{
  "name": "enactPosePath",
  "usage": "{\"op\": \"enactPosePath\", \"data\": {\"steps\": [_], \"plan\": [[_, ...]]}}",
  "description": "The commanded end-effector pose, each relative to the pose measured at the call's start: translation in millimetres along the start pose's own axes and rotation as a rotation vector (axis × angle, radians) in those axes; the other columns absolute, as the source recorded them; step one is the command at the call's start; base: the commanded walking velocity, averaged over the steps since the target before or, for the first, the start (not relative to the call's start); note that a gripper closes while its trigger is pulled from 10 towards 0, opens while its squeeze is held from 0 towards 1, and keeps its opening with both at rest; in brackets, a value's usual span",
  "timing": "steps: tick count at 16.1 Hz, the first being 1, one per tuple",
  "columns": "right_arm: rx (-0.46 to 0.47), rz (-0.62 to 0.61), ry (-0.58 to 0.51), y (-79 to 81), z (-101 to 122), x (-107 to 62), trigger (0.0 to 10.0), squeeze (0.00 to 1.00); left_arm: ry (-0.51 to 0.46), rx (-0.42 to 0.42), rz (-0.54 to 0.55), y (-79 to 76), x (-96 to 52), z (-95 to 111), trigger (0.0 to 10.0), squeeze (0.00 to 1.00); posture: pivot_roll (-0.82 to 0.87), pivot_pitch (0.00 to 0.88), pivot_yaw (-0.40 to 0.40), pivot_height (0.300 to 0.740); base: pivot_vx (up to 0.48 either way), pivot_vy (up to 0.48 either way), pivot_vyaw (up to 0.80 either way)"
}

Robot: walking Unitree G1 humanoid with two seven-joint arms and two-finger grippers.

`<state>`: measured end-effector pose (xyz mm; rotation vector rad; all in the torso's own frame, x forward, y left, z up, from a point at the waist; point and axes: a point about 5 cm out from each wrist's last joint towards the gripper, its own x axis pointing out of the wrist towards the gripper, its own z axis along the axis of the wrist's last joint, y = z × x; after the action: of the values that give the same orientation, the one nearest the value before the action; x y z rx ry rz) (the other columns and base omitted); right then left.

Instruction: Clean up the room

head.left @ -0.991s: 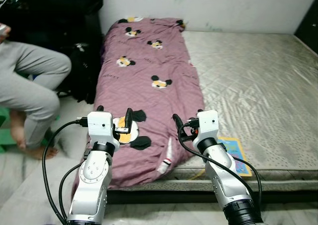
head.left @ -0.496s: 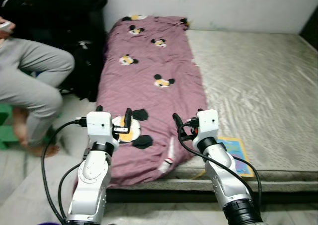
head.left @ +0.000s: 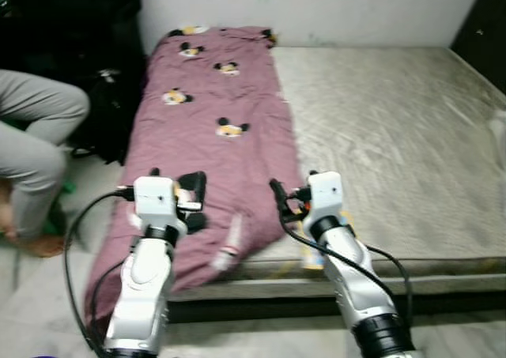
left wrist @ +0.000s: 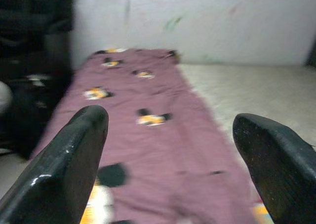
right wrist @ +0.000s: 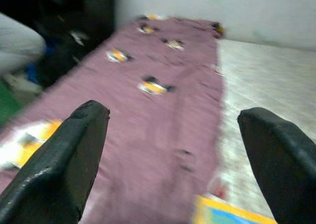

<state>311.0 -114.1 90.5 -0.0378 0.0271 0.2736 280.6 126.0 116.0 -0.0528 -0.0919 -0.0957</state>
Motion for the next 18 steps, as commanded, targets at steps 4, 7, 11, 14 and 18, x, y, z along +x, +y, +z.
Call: {"op": "enactPosePath", "data": {"steps": [4,7,11,14,18], "plan": [[0.003,-0.001,-0.014,0.7,3.1,2.5,10.0,0.0,-0.007,0.013,-0.001,2.0,0.9,1.2,10.0,0.0,-0.09,0.038,-0.035,0.74,0.0,-0.33,0.0],[0.002,-0.002,-0.015,0.2,3.6,3.1,10.0,0.0,-0.015,-0.015,0.004,1.7,1.0,1.6,10.0,0.0,-0.09,0.043,-0.038,0.74,0.0,-0.111,0.0],[0.002,-0.003,-0.016,-0.6,3.6,3.8,10.0,0.0,-0.018,-0.01,0.002,1.7,0.9,1.8,10.0,0.0,-0.09,0.047,-0.04,0.74,0.0,0.0,0.0],[0.001,-0.004,-0.016,-0.2,3.8,4.6,10.0,0.0,-0.023,-0.007,-0.011,1.1,1.3,2.3,10.0,0.0,-0.09,0.045,-0.039,0.74,0.0,0.0,0.0],[-0.002,-0.004,-0.018,-0.8,4.0,5.1,10.0,0.0,-0.027,-0.007,-0.02,-0.1,1.8,2.6,10.0,0.0,-0.09,0.043,-0.038,0.74,0.0,0.0,0.0]]}}
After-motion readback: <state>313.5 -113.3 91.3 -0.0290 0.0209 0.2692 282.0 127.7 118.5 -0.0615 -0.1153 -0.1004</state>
